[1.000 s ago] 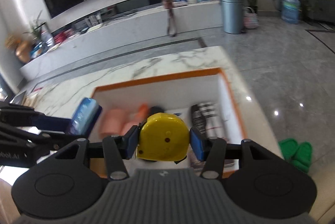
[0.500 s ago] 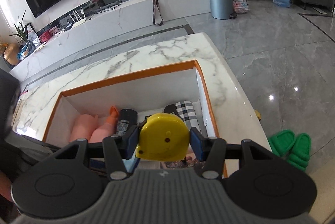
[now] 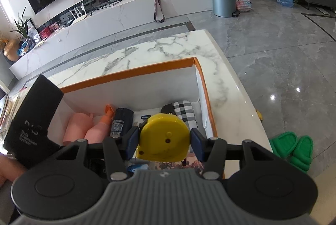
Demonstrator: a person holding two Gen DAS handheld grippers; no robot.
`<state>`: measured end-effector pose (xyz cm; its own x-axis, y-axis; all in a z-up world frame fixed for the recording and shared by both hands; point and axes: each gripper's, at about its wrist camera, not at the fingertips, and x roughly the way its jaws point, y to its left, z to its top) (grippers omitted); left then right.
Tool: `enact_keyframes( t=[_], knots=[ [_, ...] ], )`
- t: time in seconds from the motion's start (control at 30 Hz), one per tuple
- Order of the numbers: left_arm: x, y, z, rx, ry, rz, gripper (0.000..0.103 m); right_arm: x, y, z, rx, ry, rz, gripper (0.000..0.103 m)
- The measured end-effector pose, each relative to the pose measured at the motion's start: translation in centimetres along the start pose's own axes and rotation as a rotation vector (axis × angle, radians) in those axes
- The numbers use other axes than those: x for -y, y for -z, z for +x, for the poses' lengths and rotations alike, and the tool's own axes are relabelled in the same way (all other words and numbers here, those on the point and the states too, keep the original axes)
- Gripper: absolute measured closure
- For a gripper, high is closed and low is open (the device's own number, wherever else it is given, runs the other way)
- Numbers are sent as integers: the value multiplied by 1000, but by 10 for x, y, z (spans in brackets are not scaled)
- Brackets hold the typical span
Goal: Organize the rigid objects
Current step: 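Lower the tin and tape measure into the box and open both tools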
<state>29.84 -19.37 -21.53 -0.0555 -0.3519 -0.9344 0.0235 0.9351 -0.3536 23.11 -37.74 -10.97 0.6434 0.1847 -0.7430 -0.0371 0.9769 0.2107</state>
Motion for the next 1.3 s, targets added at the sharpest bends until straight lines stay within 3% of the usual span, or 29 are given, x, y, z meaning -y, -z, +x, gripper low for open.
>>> enact_keyframes(
  t=[0.17,0.27,0.47,0.63,0.73,0.87,1.3],
  knots=[
    [-10,6,-4,-8,58,-19,46,0,0,0,-8,10,-5,49],
    [-16,12,-19,39,53,11,46,-1,1,-1,-14,10,-3,49],
    [-27,25,-89,312,-6,121,47,-16,5,3,-81,-32,-24,49],
    [-39,33,-119,455,-42,142,47,-48,15,33,-257,-119,-60,49],
    [-48,36,-128,478,-37,135,47,-61,24,56,-370,-134,-48,49],
    [-60,42,-135,474,-4,130,47,-68,31,73,-456,-103,-22,49],
    [-82,51,-143,480,51,112,47,-82,42,81,-522,-46,-2,49]
  ],
)
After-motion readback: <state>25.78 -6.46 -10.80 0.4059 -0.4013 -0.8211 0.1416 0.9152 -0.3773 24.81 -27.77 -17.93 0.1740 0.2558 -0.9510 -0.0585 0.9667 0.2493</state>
